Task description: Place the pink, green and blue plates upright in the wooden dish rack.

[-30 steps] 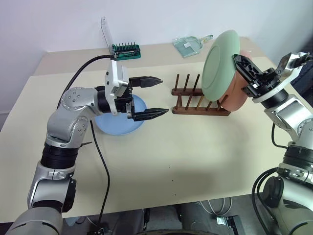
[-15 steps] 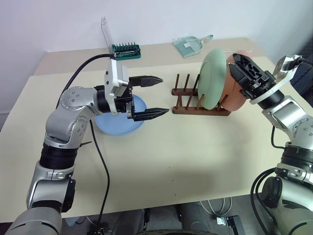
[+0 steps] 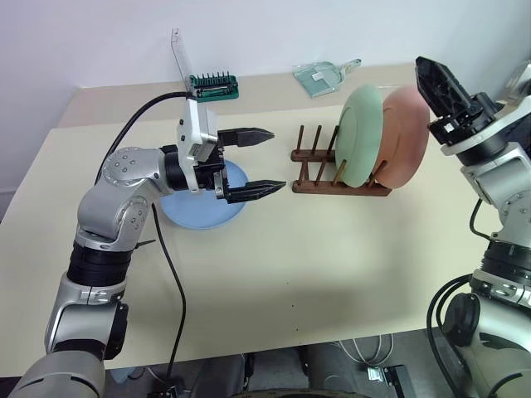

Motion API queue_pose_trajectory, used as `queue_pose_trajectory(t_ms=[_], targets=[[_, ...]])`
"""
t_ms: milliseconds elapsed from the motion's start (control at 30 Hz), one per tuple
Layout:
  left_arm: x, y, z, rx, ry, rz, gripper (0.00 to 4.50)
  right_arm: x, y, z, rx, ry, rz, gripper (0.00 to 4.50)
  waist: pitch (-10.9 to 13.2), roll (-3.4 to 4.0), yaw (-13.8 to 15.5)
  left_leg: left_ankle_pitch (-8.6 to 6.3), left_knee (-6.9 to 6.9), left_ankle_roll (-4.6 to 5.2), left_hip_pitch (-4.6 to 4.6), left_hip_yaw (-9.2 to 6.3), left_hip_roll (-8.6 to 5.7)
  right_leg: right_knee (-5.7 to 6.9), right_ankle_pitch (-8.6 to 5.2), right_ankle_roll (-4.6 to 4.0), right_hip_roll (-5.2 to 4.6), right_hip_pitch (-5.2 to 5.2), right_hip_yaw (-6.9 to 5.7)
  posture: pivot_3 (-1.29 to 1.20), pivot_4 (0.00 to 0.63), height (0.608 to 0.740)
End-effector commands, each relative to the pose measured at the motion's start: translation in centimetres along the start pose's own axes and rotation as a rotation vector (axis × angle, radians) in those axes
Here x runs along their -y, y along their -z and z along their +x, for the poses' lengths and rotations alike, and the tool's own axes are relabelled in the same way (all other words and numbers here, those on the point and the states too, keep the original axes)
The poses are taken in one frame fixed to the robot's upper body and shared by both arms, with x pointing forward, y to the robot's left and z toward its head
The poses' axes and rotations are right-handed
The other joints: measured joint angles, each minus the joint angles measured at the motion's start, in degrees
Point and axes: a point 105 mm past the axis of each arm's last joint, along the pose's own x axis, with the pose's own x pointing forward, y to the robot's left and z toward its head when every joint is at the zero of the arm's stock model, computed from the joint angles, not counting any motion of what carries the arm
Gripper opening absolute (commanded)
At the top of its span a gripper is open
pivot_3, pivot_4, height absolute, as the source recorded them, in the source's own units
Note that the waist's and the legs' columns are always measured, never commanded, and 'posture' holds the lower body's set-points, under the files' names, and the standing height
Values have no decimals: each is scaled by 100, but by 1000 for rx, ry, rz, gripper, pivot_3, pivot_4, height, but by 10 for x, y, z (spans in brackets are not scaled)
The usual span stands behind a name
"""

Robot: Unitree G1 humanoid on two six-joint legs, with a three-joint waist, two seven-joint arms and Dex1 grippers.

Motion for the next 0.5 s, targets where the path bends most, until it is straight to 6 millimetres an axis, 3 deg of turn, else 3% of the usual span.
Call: queue_pose_trajectory(t_ms=[33,133,267,333,400,500], targets=[[-42,-2,-17,-87,-217,46,4500,-52,3,-2,-119,-235,-165,4472,0,-1,-12,-1,0,2,0,-1,0,0,0,1,0,1,-1,0,150,735],[-74,10,-41,-213,-376,25,4500,-67,18,-8,-207,-316,-171,4472,0,-2,-43,-1,0,3,5,2,1,-1,-1,1,2,5,-1,0,150,735],[-99,24,-73,-364,-500,-56,4500,-74,27,-10,-246,-354,-174,4472,0,-3,-39,-2,0,3,10,8,1,3,0,2,1,3,3,0,150,735],[-108,53,-108,-576,-618,-266,4500,-72,27,-9,-230,-348,-153,4472,2,-7,-34,-1,0,3,7,5,1,2,0,2,2,1,1,0,150,735],[-115,68,-139,-748,-719,-322,4500,-70,28,-9,-222,-349,-150,4472,2,-6,-42,-7,1,13,6,5,0,3,0,2,3,1,1,0,150,735],[-117,77,-158,-859,-782,-424,4500,-69,30,-7,-211,-347,-141,4472,3,-8,-14,-14,1,25,5,6,-1,5,-1,2,4,0,0,0,150,735]])
